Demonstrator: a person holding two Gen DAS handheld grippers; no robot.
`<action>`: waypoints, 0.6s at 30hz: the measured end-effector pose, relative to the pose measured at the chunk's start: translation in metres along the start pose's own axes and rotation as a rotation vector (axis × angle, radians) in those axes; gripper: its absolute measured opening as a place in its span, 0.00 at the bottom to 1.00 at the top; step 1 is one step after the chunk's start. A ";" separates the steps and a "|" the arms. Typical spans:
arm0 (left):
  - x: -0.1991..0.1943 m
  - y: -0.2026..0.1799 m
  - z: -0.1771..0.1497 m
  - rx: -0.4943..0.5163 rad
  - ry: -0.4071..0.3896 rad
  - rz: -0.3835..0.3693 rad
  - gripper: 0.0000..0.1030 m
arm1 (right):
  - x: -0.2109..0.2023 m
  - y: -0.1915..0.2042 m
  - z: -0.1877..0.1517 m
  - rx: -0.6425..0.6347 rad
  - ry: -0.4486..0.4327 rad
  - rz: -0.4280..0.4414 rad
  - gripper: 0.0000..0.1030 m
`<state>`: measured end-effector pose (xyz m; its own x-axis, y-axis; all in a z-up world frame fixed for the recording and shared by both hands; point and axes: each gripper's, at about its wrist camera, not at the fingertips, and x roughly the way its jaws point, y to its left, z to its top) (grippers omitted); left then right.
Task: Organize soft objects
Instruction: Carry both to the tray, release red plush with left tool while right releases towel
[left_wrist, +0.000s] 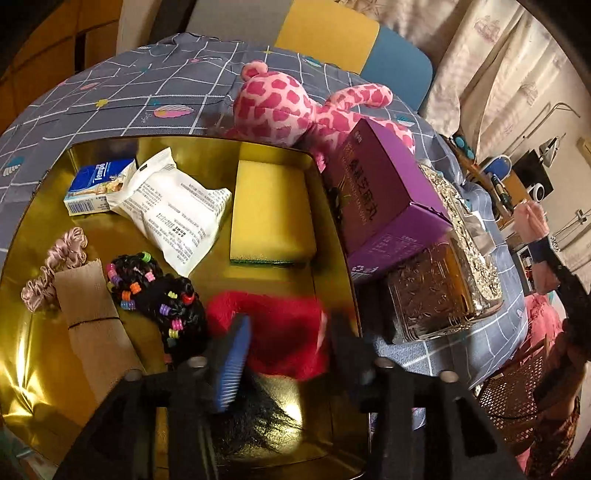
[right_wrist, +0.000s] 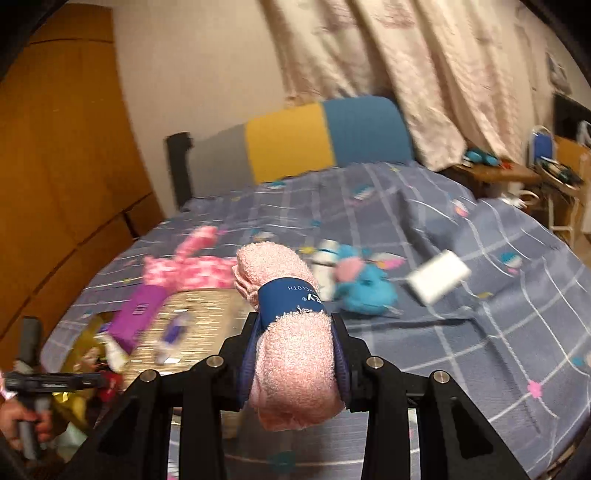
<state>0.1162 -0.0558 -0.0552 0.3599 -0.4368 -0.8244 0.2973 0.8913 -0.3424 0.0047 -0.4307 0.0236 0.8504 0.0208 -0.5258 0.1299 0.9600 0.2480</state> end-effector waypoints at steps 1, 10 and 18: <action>-0.005 0.003 -0.001 -0.006 -0.012 -0.013 0.54 | -0.001 0.012 0.000 -0.013 0.002 0.017 0.35; -0.066 0.043 -0.007 -0.081 -0.187 -0.025 0.55 | 0.008 0.126 -0.010 -0.133 0.080 0.202 0.35; -0.128 0.103 -0.017 -0.192 -0.356 0.075 0.55 | 0.052 0.246 -0.047 -0.269 0.258 0.377 0.35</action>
<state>0.0854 0.0937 0.0073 0.6681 -0.3542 -0.6544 0.1001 0.9142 -0.3927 0.0570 -0.1802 0.0186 0.6552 0.4140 -0.6319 -0.3253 0.9096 0.2586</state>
